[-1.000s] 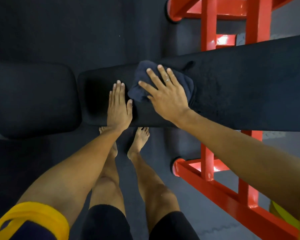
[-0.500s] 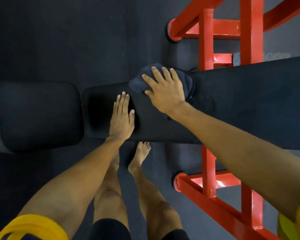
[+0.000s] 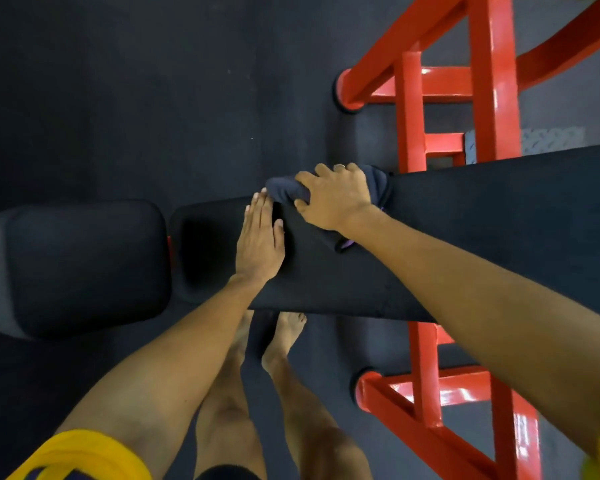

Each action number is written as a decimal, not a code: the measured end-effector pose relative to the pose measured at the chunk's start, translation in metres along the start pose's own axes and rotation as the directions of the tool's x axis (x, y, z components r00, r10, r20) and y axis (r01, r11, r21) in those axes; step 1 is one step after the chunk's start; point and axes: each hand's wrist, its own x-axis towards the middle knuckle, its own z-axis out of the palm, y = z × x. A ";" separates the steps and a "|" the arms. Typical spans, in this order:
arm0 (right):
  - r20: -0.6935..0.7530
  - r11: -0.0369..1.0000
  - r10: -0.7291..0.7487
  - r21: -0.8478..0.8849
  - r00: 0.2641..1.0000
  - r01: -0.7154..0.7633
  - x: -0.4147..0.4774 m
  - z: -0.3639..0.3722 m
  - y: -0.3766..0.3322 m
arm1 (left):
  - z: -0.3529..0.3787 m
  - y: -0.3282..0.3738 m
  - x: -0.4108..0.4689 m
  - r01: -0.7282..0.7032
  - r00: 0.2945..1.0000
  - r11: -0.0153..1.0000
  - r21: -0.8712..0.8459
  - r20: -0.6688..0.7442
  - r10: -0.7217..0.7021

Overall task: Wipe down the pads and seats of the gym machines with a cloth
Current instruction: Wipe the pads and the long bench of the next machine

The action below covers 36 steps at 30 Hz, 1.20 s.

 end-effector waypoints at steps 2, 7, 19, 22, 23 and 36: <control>-0.070 1.000 0.026 -0.016 0.997 -0.027 -0.019 0.002 0.024 | 0.002 0.005 0.002 -0.006 1.000 1.000 -0.020 -0.011 0.006; -0.142 0.990 0.138 -0.021 0.980 -0.142 -0.041 0.002 0.051 | 0.007 0.027 0.009 0.042 0.999 0.998 -0.043 -0.028 -0.043; -0.408 0.974 0.201 0.176 0.891 -0.139 -0.087 0.040 0.041 | 0.009 0.032 0.005 0.082 0.996 0.995 -0.056 -0.040 -0.085; -0.468 0.943 0.325 0.221 0.821 -0.248 -0.096 0.039 0.041 | 0.012 0.040 0.004 0.080 0.995 0.996 -0.046 -0.059 -0.083; -0.472 0.935 0.345 0.247 0.812 -0.253 -0.095 0.041 0.030 | 0.013 0.041 0.004 0.069 0.996 0.997 -0.042 -0.055 -0.072; -0.441 0.822 0.557 0.411 0.703 -0.393 -0.146 0.063 -0.005 | 0.008 0.052 -0.006 -0.244 0.967 0.969 -0.030 0.068 0.245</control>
